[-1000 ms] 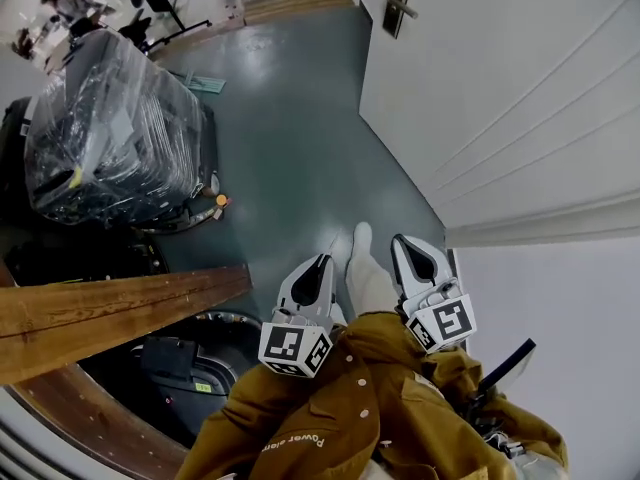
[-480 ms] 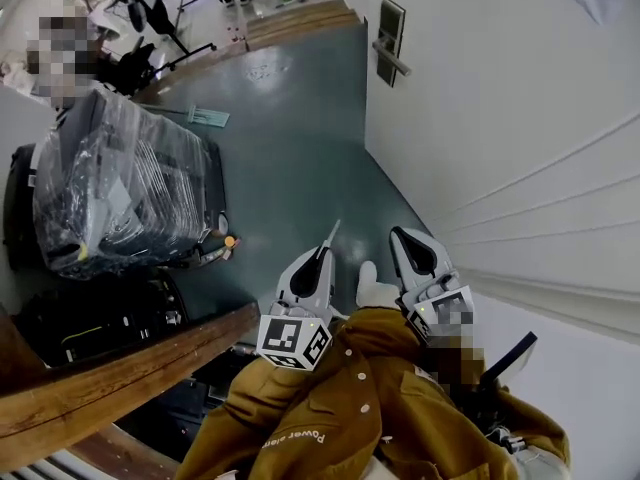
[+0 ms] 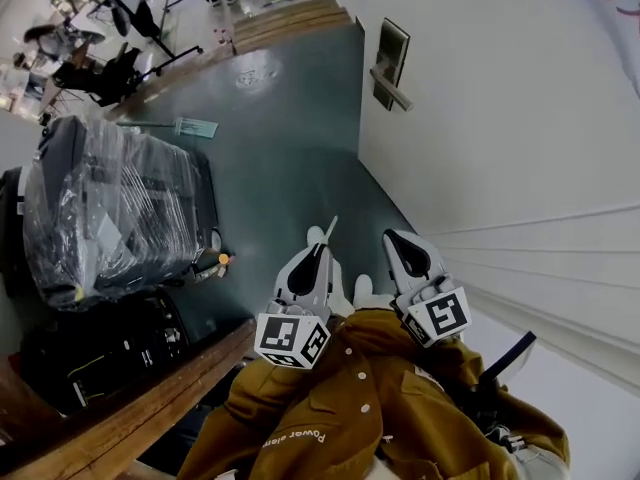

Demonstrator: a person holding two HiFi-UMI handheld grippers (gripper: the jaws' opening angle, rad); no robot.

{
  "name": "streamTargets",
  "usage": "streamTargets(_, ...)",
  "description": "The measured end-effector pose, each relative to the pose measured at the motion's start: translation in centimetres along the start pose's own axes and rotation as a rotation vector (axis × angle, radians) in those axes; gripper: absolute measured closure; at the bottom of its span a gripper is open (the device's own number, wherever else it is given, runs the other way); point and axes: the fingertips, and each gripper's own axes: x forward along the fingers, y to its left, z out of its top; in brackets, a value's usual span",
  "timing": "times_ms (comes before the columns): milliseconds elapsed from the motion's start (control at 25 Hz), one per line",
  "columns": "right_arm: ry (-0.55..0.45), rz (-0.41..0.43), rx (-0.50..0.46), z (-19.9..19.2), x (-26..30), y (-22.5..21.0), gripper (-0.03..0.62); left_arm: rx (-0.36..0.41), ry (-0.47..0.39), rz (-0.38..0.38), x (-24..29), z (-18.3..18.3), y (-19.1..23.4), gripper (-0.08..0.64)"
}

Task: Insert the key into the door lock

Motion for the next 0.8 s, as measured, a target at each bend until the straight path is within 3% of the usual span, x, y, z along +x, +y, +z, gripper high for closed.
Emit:
streamTargets(560,-0.016,-0.256,-0.027,3.7,15.3,-9.8,0.586,-0.011,0.086,-0.228,16.1,7.9,9.7,0.532)
streamTargets(800,0.005,-0.286,-0.025,4.8,17.2,-11.7,0.586,-0.129,0.142,-0.284,20.1,8.8,9.9,0.532)
